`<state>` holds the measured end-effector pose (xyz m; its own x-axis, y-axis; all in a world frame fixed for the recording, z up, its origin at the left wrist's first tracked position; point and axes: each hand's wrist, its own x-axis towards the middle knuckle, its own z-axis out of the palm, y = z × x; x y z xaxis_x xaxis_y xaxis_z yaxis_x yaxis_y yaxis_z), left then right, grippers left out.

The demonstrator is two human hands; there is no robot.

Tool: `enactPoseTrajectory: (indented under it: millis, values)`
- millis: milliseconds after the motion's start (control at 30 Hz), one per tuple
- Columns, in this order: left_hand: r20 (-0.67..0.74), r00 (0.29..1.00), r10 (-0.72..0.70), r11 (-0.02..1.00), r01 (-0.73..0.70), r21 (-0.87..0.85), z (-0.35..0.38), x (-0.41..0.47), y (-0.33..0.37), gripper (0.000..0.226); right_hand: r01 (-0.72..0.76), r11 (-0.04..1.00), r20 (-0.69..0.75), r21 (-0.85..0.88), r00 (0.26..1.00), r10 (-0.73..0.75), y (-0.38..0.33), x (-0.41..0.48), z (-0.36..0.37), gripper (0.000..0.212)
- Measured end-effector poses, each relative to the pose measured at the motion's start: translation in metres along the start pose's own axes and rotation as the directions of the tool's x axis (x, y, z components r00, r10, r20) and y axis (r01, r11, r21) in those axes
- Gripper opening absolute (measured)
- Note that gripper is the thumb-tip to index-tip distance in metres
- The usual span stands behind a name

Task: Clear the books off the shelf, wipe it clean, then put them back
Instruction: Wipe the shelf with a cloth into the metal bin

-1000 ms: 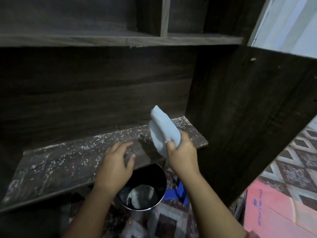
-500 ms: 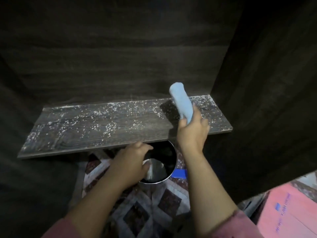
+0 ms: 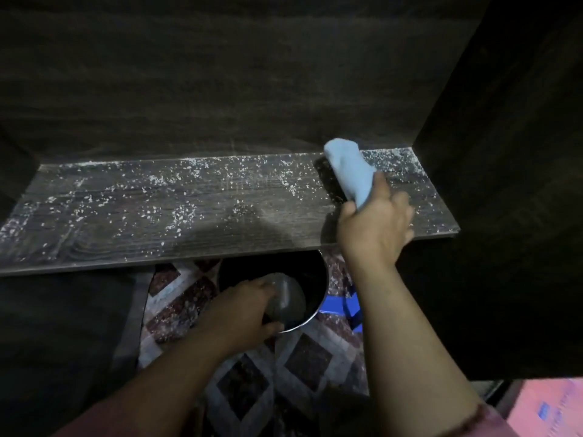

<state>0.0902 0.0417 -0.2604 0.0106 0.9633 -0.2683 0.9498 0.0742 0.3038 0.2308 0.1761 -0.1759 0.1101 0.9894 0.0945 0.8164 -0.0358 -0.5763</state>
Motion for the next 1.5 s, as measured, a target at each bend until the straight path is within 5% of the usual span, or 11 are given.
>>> enactPoseTrajectory:
  millis: [200, 300, 500, 667, 833, 967, 1167, 1500]
  values:
    - [0.108, 0.994, 0.011, 0.951, -0.043, 0.307, 0.05, 0.008, 0.01, 0.047, 0.047, 0.996, 0.084, -0.081, 0.996, -0.04, -0.004, -0.014, 0.009, 0.057]
    - [0.025, 0.999, 0.022, 0.917, -0.03, 0.397, 0.067, 0.011, 0.004, 0.034, 0.059, 0.988, 0.135, -0.139, 0.99, -0.04, -0.009, -0.02, 0.015, 0.058]
    - [-0.049, 0.997, 0.068, 0.929, -0.045, 0.368, 0.077, 0.011, -0.006, 0.017, 0.067, 0.986, 0.267, -0.155, 0.963, -0.023, -0.013, -0.017, 0.018, 0.066]
    - [-0.061, 0.992, 0.111, 0.937, -0.084, 0.34, 0.085, 0.013, -0.022, 0.032, 0.032, 0.985, 0.302, -0.171, 0.953, 0.022, -0.009, -0.014, 0.024, 0.069]
    - [-0.04, 0.987, 0.158, 0.929, -0.134, 0.346, 0.079, 0.014, -0.021, 0.03, 0.063, 0.975, 0.29, -0.214, 0.957, 0.002, -0.007, -0.011, 0.019, 0.076]
    - [-0.109, 0.978, 0.177, 0.933, -0.131, 0.335, 0.058, 0.006, -0.007, 0.029, 0.053, 0.995, 0.245, -0.084, 0.969, -0.03, -0.004, -0.006, 0.011, 0.073]
    - [-0.092, 0.996, 0.02, 0.965, 0.004, 0.261, 0.004, -0.02, 0.028, 0.021, 0.112, 0.993, 0.144, 0.045, 0.983, -0.118, -0.005, -0.01, 0.001, 0.067]
    - [-0.218, 0.975, 0.048, 0.965, 0.012, 0.263, -0.031, -0.053, 0.063, 0.035, 0.203, 0.978, 0.157, 0.036, 0.966, -0.207, 0.0, -0.016, -0.004, 0.065]
